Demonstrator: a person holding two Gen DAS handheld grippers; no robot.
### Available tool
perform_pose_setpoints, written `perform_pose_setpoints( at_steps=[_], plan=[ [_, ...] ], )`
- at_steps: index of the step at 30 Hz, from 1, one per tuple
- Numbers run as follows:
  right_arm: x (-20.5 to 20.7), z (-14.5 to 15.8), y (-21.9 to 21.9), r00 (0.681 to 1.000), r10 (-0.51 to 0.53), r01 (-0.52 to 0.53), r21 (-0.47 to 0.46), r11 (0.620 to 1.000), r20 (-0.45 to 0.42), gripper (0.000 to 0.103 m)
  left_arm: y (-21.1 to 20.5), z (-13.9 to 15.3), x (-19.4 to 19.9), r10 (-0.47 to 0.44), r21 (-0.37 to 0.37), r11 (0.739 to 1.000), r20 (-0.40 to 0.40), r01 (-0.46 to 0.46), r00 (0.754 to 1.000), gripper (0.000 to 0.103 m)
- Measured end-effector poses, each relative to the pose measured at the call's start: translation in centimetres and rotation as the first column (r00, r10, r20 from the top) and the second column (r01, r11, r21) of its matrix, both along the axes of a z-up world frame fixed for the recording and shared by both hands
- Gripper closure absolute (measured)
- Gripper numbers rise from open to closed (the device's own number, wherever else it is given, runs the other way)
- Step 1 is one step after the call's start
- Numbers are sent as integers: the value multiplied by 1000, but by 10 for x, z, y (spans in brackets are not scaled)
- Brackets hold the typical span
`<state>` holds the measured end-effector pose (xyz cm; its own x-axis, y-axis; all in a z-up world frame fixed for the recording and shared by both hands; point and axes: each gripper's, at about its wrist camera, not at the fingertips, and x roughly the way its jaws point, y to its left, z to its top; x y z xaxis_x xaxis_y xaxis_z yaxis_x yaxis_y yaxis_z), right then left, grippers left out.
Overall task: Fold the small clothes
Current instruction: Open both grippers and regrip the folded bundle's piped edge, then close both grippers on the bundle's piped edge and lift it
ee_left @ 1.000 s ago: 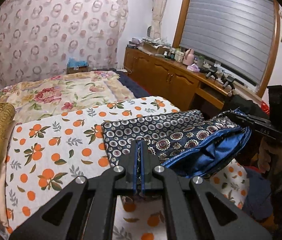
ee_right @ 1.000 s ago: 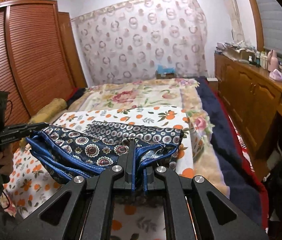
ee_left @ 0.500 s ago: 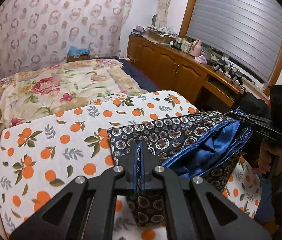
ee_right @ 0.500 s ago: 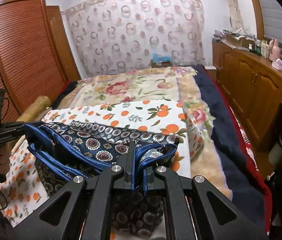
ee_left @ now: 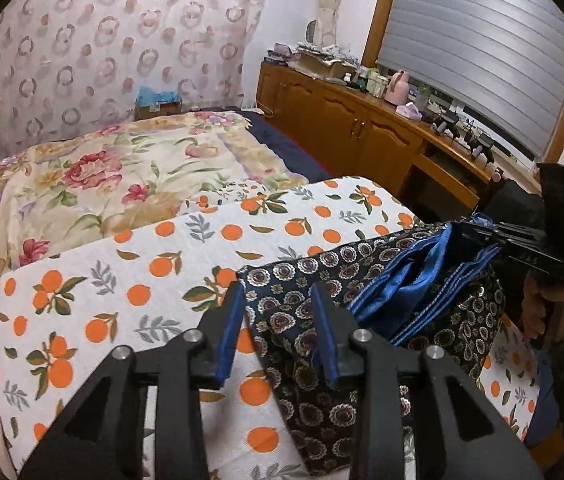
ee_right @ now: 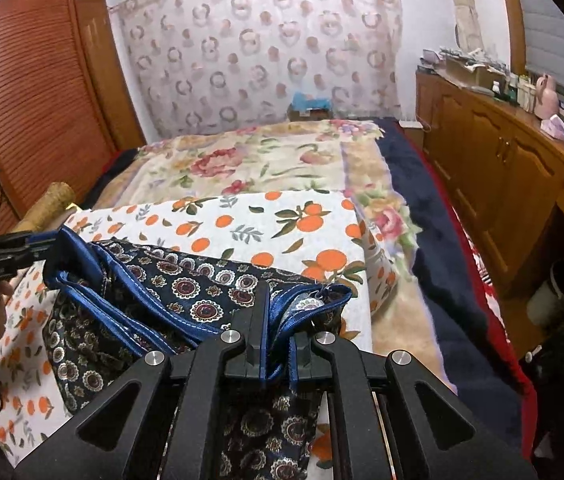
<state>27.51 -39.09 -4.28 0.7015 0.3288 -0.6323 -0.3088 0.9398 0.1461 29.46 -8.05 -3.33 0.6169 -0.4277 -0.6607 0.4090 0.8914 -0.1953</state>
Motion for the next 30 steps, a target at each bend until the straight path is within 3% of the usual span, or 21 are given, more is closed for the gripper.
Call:
perform_pose_setpoints(
  at_steps=[4, 11, 21, 25, 30],
  plan=[
    [4, 3, 0, 1000, -18, 18, -2, 1000, 5, 88, 10, 7, -9, 3, 4, 1000, 20, -3, 1000, 64],
    [4, 21, -15, 997, -59, 59, -8, 998, 41, 61, 22, -1, -23, -10, -34, 999, -15, 10, 1000, 63],
    [-17, 22, -44, 996, -76, 78, -31, 996, 52, 56, -12, -25, -6, -74, 14, 997, -77, 75, 994, 62],
    [-17, 10, -43, 999, -44, 45, -17, 999, 10, 56, -25, -32, 14, -57, 64, 996, -95, 63, 994, 62],
    [-10, 3, -30, 1000, 15, -15, -3, 1000, -14, 56, -28, -40, 32, -22, 74, 997, -113, 31, 993, 62]
  ],
)
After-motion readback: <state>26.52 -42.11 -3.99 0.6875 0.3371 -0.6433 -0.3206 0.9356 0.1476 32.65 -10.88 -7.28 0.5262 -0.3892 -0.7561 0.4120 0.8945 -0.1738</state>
